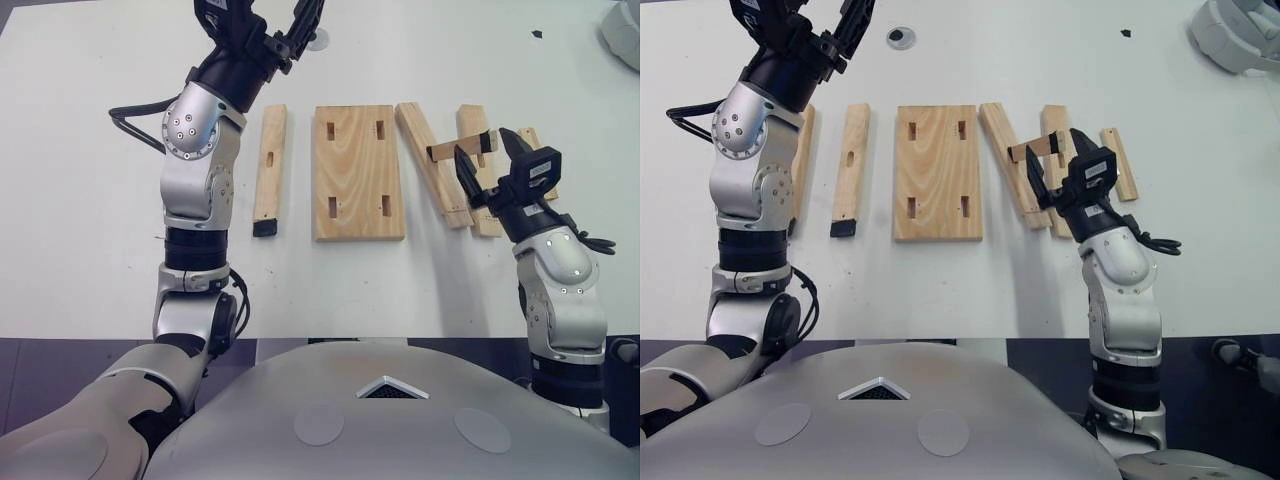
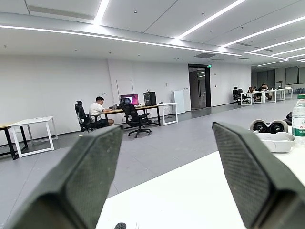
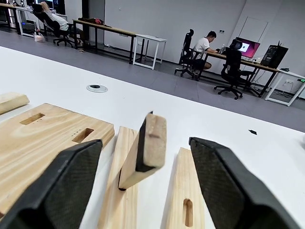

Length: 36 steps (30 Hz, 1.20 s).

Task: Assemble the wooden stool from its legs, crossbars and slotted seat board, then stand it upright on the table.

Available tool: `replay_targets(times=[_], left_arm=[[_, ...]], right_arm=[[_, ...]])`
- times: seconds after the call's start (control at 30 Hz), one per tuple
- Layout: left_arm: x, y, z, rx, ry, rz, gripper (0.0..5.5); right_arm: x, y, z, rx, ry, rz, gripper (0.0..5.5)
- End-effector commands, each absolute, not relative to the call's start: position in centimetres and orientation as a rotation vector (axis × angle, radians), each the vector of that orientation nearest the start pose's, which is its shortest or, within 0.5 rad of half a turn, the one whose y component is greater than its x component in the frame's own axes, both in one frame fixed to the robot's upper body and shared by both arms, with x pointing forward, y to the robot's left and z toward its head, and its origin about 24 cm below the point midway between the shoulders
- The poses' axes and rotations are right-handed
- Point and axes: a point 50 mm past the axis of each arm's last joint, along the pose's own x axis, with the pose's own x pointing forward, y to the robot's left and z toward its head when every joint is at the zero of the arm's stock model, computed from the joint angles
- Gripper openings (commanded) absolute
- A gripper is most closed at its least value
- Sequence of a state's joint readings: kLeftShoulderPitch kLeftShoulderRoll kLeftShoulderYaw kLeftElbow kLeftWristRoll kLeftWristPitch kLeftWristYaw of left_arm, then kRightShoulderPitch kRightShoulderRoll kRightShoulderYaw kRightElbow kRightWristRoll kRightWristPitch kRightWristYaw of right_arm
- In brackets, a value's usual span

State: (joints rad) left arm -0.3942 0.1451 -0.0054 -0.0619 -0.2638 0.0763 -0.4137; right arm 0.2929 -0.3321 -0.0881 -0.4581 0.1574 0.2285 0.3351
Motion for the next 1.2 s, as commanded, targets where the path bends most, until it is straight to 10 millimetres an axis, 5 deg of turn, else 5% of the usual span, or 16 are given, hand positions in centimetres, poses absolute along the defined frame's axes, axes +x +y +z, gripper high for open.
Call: replay_targets(times=[0.03,0.47,0.9,1.2], left_arm=[[30.3,12.4,15.7,-0.022,-0.370,-0.559,3.43],[30.4,12.3,15.8,-0.020,-0.370,-0.564,3.43],[30.1,12.1,15.5,-0.030,-0.365,-0.553,3.43],[29.8,12.1,15.2,-0.036,-0.359,-0.533,3.43]], right_arm=[[19.3,-20.2,8.2,-0.171,0.040,0.283,3.15],[19.8,-20.2,8.8,-0.122,0.005,0.284,0.44],[22.9,-22.6,12.4,-0.123,0.389,0.417,0.42],[23.3,-23.5,11.5,-0.127,0.592,0.433,0.42]])
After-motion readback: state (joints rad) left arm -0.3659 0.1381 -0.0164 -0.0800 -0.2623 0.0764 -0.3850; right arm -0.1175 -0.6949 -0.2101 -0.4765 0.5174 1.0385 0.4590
